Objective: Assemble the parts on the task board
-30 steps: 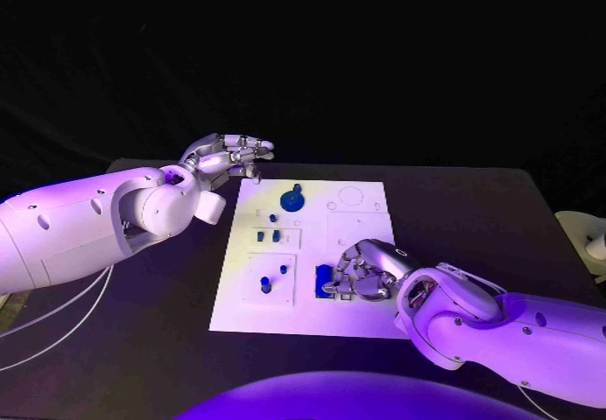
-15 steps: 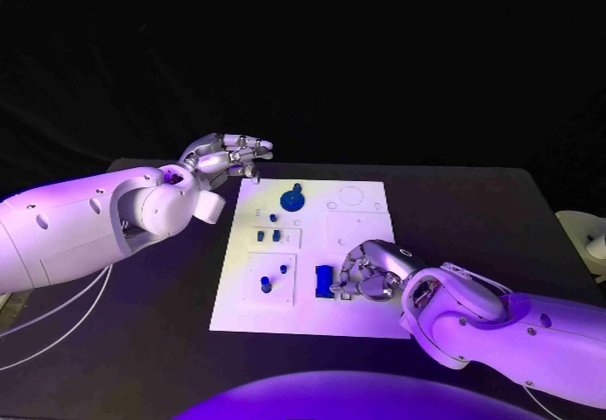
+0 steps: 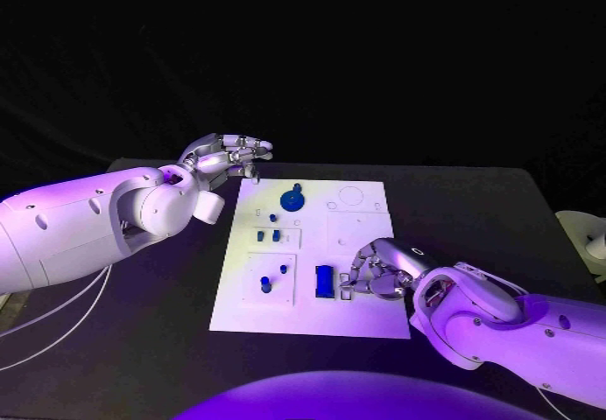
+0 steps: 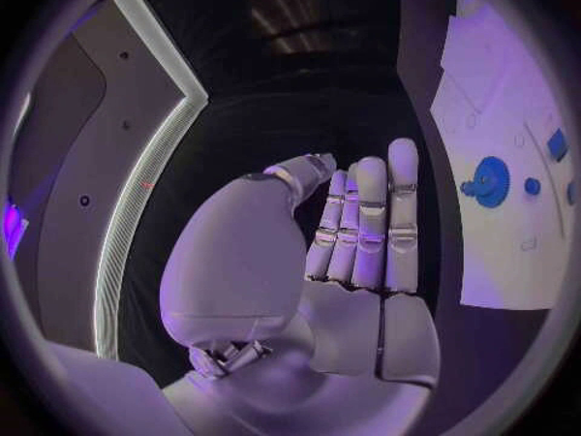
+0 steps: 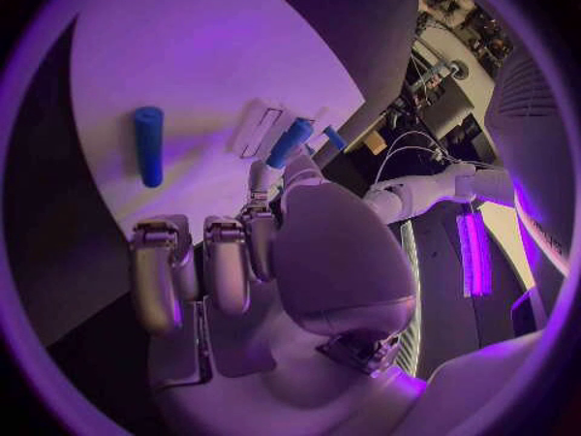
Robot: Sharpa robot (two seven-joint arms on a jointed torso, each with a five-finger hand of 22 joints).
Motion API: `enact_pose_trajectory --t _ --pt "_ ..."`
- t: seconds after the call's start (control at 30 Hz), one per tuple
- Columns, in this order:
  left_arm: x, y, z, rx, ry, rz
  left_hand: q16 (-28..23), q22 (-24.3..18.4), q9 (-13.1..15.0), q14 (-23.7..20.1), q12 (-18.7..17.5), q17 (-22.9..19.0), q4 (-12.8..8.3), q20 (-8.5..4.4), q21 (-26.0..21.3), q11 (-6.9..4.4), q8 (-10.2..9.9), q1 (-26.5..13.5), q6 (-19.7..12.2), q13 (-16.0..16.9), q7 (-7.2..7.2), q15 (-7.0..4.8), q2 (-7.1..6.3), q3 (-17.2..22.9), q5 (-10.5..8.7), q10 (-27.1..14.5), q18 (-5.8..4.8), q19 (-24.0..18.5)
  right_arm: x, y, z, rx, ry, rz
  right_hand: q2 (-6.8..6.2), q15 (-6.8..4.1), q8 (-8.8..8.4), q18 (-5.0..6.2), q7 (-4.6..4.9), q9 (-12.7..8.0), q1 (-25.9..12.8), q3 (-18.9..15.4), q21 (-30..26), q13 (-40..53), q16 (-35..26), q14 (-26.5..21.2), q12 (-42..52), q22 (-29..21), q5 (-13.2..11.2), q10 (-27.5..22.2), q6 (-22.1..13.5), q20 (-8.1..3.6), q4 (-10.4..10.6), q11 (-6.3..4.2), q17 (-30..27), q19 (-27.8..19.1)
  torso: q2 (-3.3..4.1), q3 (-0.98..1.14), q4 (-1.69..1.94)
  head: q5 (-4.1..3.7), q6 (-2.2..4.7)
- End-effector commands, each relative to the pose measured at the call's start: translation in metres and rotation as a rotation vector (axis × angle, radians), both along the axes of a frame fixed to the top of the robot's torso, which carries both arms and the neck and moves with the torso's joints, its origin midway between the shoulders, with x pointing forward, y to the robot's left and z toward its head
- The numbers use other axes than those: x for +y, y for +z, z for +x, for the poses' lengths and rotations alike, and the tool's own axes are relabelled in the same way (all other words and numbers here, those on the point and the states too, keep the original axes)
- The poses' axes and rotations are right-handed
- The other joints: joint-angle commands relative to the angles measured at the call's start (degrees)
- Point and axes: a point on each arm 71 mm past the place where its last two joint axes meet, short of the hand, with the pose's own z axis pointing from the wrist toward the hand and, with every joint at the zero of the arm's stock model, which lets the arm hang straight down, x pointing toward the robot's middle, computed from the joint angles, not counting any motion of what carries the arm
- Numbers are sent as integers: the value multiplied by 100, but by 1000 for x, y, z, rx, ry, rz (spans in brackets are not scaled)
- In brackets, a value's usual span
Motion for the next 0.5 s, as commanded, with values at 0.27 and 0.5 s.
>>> enact_pose_trajectory --t 0.27,0.5 --pt "-3 1 -1 -5 -16 -14 27 -7 5 -37 34 -10 29 15 -23 -8 23 -50 -45 8 -7 7 4 -5 29 -33 36 -17 -50 12 7 -51 -84 -23 -63 109 -324 -31 166 -142 113 77 -82 261 12 477 -166 1440 71 -38 -293 45 -7 145 878 521 -2 7 -37 -175 75" --pt "-3 1 -1 -5 -17 -15 27 -7 5 -37 34 -10 29 15 -23 -8 23 -50 -45 8 -7 7 4 -5 29 -33 36 -17 -70 7 3 -49 -117 -68 -78 129 -379 -33 192 -167 91 75 -74 256 15 479 -179 1442 67 -44 -312 64 1 168 890 524 -4 29 -69 -216 85"
